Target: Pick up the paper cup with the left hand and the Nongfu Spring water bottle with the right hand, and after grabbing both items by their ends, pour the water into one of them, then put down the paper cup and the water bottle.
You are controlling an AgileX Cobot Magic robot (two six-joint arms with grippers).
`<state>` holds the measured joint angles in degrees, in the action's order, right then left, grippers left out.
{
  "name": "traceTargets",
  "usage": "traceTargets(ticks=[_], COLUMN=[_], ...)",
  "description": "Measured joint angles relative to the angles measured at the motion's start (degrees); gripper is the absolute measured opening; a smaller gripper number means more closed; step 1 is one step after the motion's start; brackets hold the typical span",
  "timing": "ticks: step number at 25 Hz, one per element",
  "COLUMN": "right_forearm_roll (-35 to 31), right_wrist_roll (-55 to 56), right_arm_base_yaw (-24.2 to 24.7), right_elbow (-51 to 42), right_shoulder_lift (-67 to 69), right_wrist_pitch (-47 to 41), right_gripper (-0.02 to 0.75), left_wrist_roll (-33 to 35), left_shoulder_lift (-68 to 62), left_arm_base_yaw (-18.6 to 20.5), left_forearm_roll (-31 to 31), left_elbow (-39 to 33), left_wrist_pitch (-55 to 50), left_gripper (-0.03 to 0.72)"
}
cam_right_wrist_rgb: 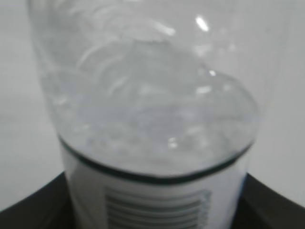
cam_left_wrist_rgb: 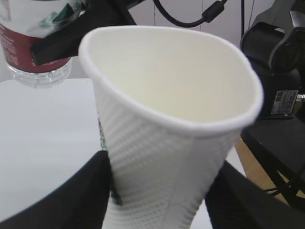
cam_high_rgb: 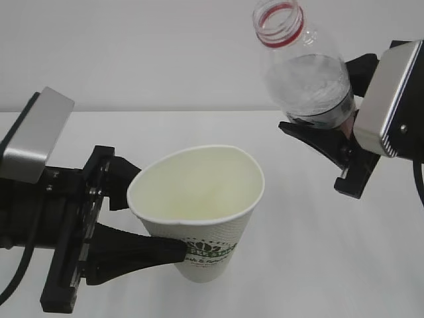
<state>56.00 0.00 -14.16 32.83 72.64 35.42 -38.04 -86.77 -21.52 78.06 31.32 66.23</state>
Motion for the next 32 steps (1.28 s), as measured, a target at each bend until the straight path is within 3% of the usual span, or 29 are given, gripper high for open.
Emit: traceTargets(ticks=[32], right_forearm_roll=[-1.74], right_wrist_roll=[-16.70], right_arm_base_yaw=[0.00], right_elbow=[0.14], right_shoulder_lift=[0.00], right_wrist_pitch=[-0.21], right_gripper=[0.485], left_wrist_roll=[0.08], left_shoulder_lift=[0.00], left_arm_base_yaw=[0.00], left_forearm_roll=[-0.54], left_elbow=[0.00], left_wrist_pitch=[0.00], left_gripper=[0.428])
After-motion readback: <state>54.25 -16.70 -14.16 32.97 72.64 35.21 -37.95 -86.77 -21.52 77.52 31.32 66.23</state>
